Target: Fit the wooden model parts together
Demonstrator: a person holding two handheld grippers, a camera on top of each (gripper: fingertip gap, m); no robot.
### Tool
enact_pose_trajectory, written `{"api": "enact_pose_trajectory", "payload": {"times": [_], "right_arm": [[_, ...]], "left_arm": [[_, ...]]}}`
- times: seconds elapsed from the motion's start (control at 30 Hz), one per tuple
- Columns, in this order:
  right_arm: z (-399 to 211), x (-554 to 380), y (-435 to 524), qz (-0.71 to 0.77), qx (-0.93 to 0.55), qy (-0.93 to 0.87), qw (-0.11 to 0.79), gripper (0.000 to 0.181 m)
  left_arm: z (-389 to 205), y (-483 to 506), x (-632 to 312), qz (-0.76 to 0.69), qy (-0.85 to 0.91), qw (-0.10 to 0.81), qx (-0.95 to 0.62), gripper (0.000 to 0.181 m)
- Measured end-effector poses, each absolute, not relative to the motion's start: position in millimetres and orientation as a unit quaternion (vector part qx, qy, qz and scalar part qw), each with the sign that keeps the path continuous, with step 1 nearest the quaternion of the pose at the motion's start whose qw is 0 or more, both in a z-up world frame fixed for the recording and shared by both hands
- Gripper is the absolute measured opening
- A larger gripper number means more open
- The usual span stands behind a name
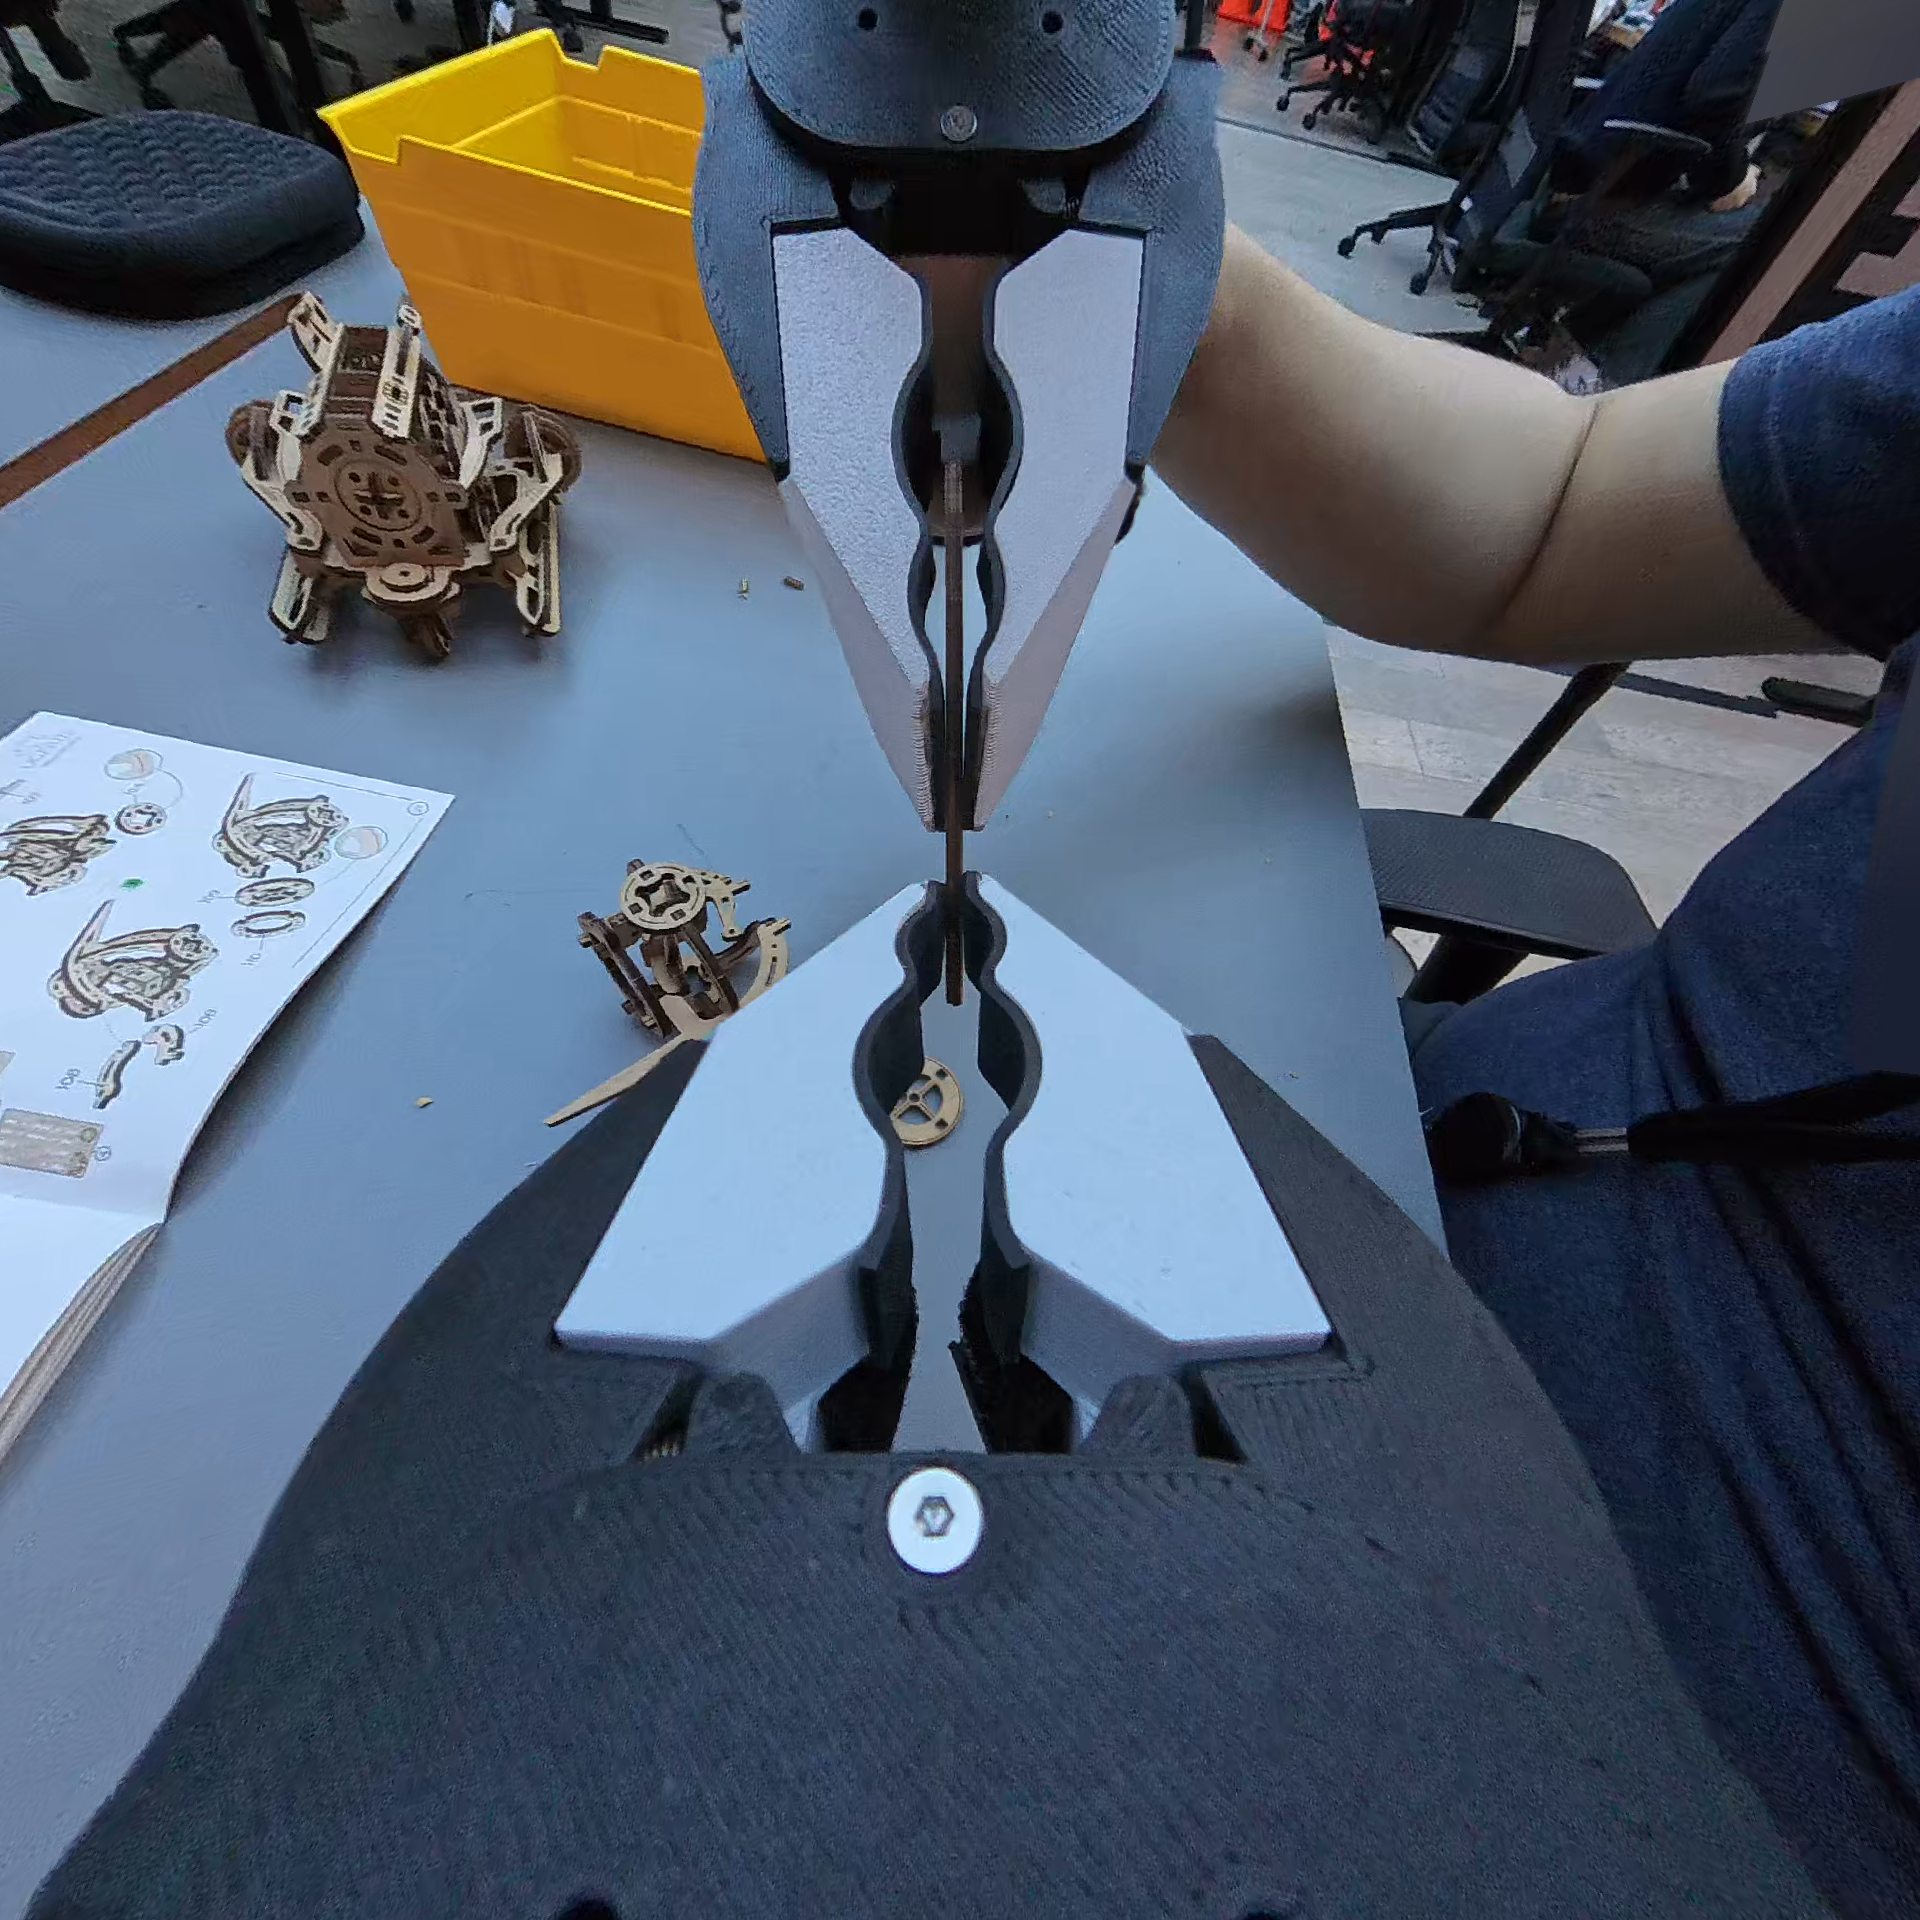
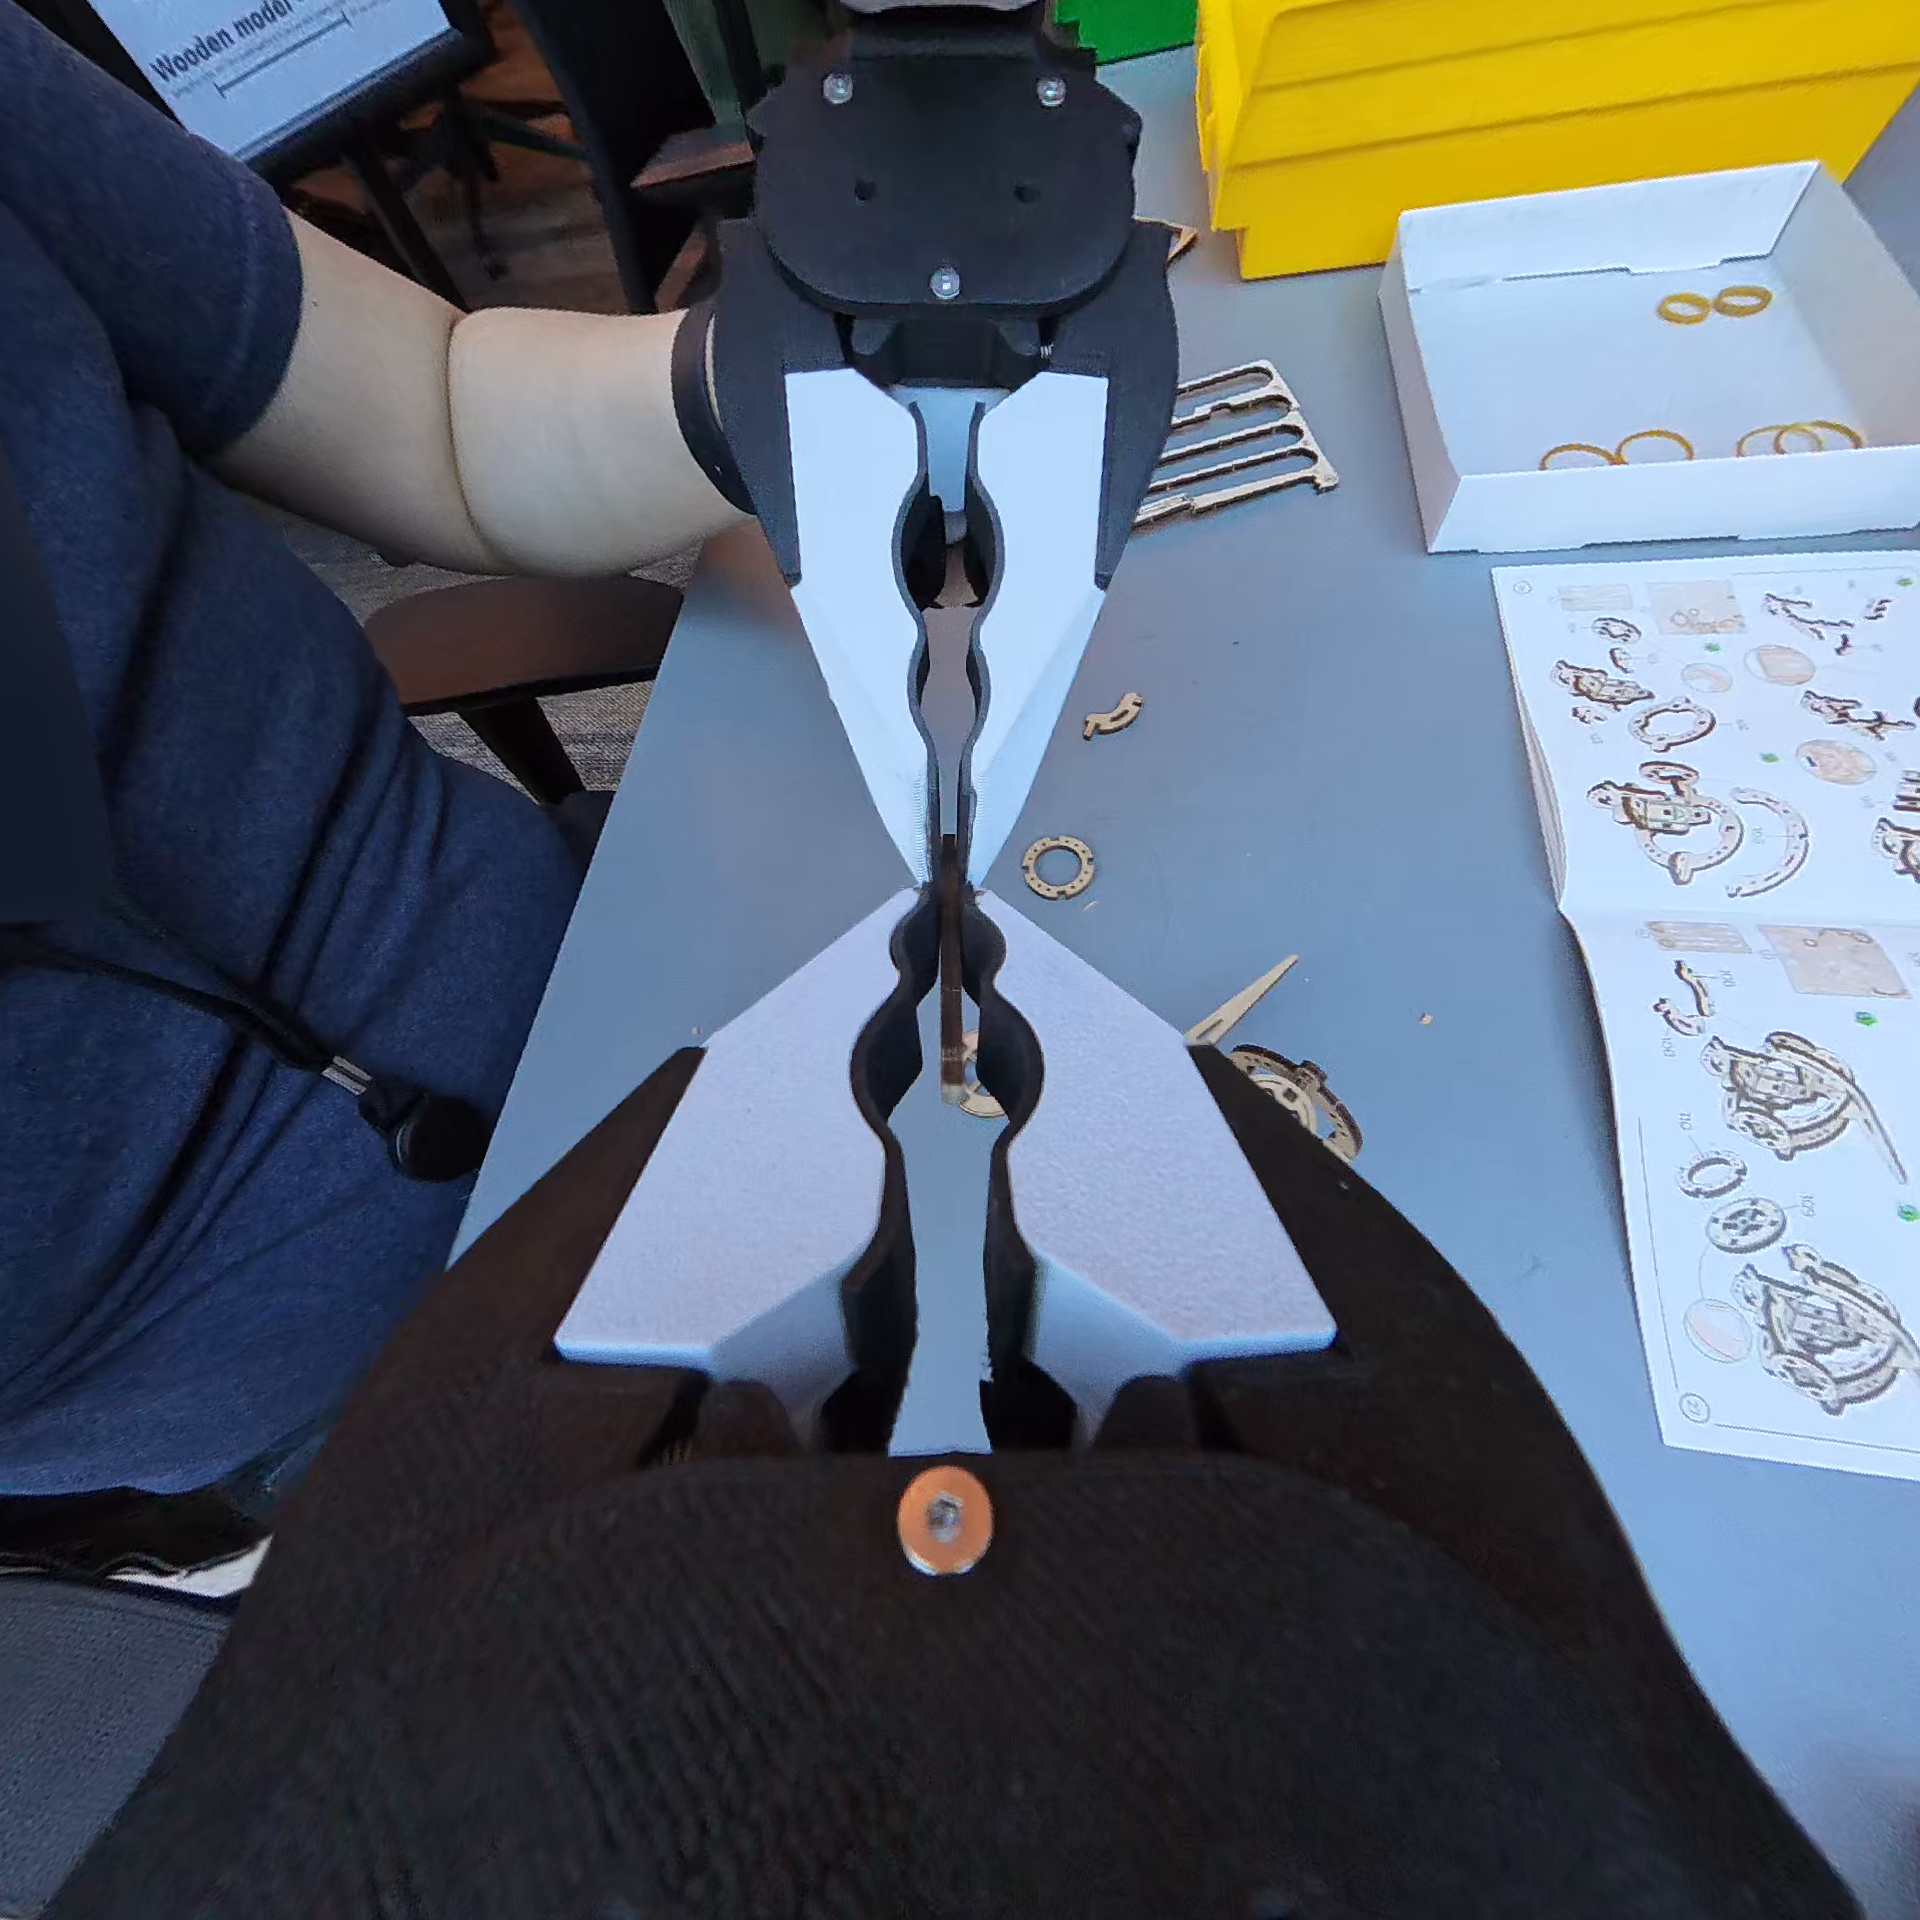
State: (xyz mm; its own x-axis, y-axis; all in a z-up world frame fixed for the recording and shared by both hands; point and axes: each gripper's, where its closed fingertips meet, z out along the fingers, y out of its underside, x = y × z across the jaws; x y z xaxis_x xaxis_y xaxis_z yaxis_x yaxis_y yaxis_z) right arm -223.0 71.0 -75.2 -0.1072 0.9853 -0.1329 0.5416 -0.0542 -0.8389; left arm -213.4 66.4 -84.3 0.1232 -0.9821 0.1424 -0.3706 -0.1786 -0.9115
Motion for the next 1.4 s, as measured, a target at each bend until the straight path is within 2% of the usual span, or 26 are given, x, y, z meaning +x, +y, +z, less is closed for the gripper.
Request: {"api": "enact_pose_trajectory", "payload": {"times": [0.1, 0.13, 0.17, 0.27, 0.37, 0.47, 0.6, 0.77, 0.97, 1.03, 1.4], "right_arm": [[-71.4, -218.2, 79.8, 0.356, -0.596, -0.647, 0.316, 0.0], [-71.3, -211.4, 87.3, 0.32, -0.595, -0.661, 0.327, 0.0], [-70.2, -204.1, 98.4, 0.276, -0.588, -0.677, 0.346, 0.0], [-82.4, -188.3, 113.7, 0.162, -0.515, -0.768, 0.345, 0.0], [-108.6, -182.2, 116.4, 0.069, -0.456, -0.841, 0.282, 0.0], [-128.5, -176.7, 122.4, -0.024, -0.408, -0.878, 0.249, 0.0], [-139.5, -178.3, 119.8, -0.051, -0.381, -0.887, 0.258, 0.001], [-121.2, -185.5, 104.7, -0.012, -0.394, -0.868, 0.302, 0.001], [-86.1, -204.4, 85.5, 0.092, -0.425, -0.822, 0.368, 0.0], [-78.4, -207.0, 84.8, 0.111, -0.432, -0.81, 0.382, 0.0], [-63.7, -205.8, 89.4, 0.135, -0.472, -0.778, 0.392, 0.001]], "left_arm": [[-76.7, 77.3, -216.0, -0.409, 0.501, 0.415, -0.64, 0.002], [-74.3, 86.7, -220.2, -0.4, 0.487, 0.439, -0.64, 0.015], [-74.5, 96.3, -225.3, -0.391, 0.477, 0.458, -0.64, 0.035], [-93.7, 111.4, -231.9, -0.39, 0.494, 0.449, -0.634, 0.052], [-125.5, 130.3, -228.1, -0.359, 0.537, 0.404, -0.648, 0.07], [-134.8, 138.8, -217.6, -0.358, 0.565, 0.393, -0.631, 0.072], [-146.8, 142.0, -210.4, -0.327, 0.605, 0.381, -0.618, 0.076], [-113.5, 114.9, -204.9, -0.34, 0.613, 0.434, -0.566, 0.05], [-101.2, 90.4, -197.5, -0.22, 0.65, 0.519, -0.51, 0.021], [-98.9, 92.1, -196.7, -0.203, 0.641, 0.537, -0.51, 0.006], [-86.7, 97.7, -201.3, -0.202, 0.617, 0.558, -0.516, 0.0]]}}
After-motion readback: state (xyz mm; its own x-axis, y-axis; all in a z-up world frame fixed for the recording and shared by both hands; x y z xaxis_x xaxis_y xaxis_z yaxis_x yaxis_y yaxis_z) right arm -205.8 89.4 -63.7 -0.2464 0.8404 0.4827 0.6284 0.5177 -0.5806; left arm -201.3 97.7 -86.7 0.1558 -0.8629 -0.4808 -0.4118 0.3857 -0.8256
